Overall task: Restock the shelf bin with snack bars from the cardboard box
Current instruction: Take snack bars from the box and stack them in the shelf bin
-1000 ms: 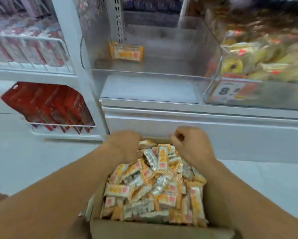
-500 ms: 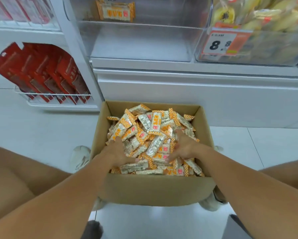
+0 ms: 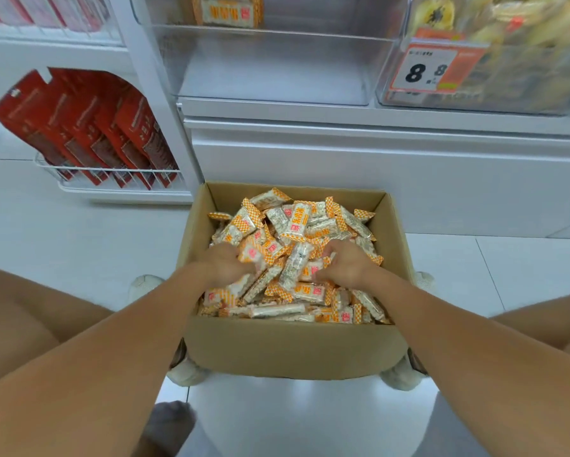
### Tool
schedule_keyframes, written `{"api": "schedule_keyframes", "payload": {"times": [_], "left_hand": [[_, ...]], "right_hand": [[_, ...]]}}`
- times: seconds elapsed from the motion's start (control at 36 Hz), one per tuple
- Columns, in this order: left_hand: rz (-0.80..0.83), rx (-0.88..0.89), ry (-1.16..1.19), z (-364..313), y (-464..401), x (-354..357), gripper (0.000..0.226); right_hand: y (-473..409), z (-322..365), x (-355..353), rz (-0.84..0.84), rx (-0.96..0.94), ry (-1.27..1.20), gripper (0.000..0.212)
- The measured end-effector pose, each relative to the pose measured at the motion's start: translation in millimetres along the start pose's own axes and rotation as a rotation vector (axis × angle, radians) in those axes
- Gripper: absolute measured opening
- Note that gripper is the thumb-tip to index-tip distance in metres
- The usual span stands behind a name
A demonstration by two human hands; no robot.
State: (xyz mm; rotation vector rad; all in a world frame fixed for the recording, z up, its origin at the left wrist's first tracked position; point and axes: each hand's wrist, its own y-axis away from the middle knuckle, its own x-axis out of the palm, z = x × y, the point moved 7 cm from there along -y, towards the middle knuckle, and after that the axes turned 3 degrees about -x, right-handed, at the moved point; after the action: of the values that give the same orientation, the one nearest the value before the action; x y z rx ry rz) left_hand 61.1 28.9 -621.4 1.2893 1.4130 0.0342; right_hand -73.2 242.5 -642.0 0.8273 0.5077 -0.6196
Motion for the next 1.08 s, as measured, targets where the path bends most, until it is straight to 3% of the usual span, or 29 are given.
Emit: {"api": "schedule_keyframes", "payload": {"times": [0.06,0.11,0.17,0.25,0.39,0.5,0.61,0.69,0.81,0.89,0.97,1.08], "left_hand": [[-0.039,-0.057,0.379,-4.6,0.6,-9.3,0.053],[0.065,-0.125,0.845,-12.9,-1.0,-4.4,0.077],[0.116,-0.135,1.146,-20.3,-2.2,0.0,0.06],[0.165,-0.137,1.301,-33.6,7.4,2.0,0.028],[0.191,-0.042,1.489,-54.1,20.3,-11.3,0.04],[0.306,0.083,1.427,-87.6,43.9,-41.4,0.054],[0.38,0.221,1.218,-125.8,78.4,-94.4,0.038],[0.441,0.263,1.062,-143.1,100.9,-124.0,0.044],[0.551,0.33,1.019,-161.2,125.3,-137.8,0.049],[0.621,0.398,1.041,-174.8,133.7,-141.4,0.054],[0.52,0.43,1.117,-183.4,118.6,-148.1,0.043],[0.306,0.459,1.096,-191.0,86.1,-166.3,0.053]], "right_hand": [[-2.6,6.0,-12.0,-0.005,0.003,-0.051,0.046],[-2.7,10.7,-23.1,0.003,0.018,-0.086,0.041],[4.6,13.4,-31.9,0.036,0.052,-0.142,0.036],[19.8,17.6,-52.7,0.069,0.099,-0.241,0.033],[43.7,36.9,-105.8,0.057,0.112,-0.532,0.016],[65.0,77.8,-133.4,0.123,-0.056,-0.828,0.018],[86.9,130.8,-155.9,0.288,-0.295,-0.658,0.036],[99.5,167.5,-180.4,0.332,-0.39,-0.571,0.04],[103.8,201.0,-201.7,0.295,-0.444,-0.579,0.043],[97.3,218.9,-205.8,0.216,-0.505,-0.66,0.029],[81.7,223.4,-205.8,0.127,-0.498,-0.813,0.027],[54.7,221.6,-206.7,0.08,-0.433,-0.892,0.03]]}}
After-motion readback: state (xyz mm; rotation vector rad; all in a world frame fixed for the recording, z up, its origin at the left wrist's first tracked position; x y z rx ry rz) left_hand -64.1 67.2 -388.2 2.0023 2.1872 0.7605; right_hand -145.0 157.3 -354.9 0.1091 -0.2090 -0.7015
